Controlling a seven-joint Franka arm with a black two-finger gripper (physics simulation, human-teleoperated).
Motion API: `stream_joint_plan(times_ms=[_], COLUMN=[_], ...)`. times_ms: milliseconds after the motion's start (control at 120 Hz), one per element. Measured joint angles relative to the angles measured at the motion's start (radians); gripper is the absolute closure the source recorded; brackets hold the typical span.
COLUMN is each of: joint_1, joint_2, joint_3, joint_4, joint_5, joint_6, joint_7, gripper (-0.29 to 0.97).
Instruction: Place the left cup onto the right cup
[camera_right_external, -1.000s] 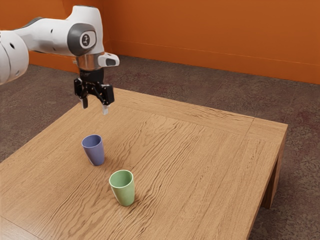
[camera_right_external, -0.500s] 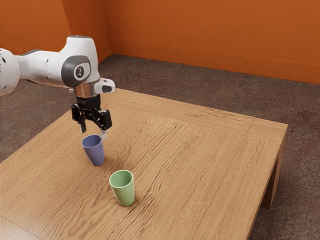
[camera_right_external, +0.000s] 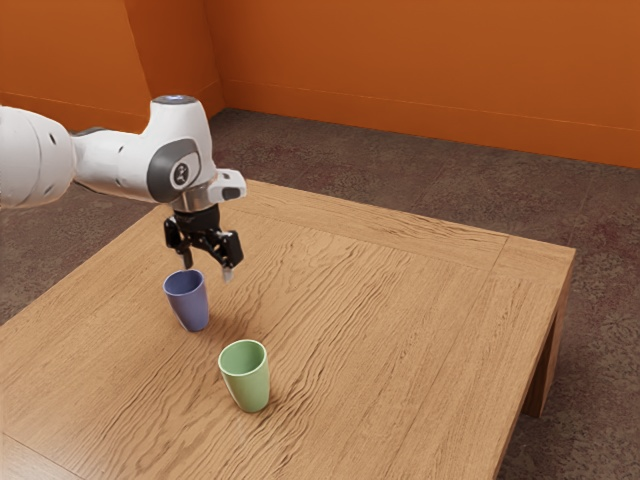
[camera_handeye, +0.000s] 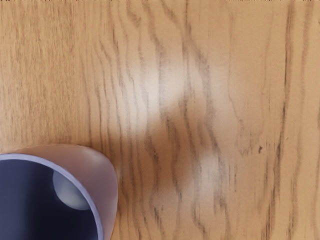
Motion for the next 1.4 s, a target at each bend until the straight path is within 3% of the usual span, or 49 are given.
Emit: stream_joint_plan(times_ms=[608, 967, 1400], joint_1=[0.013, 0.019, 0.033], joint_2=[0.041, -0.048, 0.021], joint_3=[0.0, 0.0, 0.0], joint_4=[-0.005, -0.124, -0.126], joint_5=[-0.014, -0.009, -0.016], joint_6=[0.071, 0.098, 0.119], joint_7=[-0.009, -0.02, -0.032], gripper=[0.0, 0.0, 0.0])
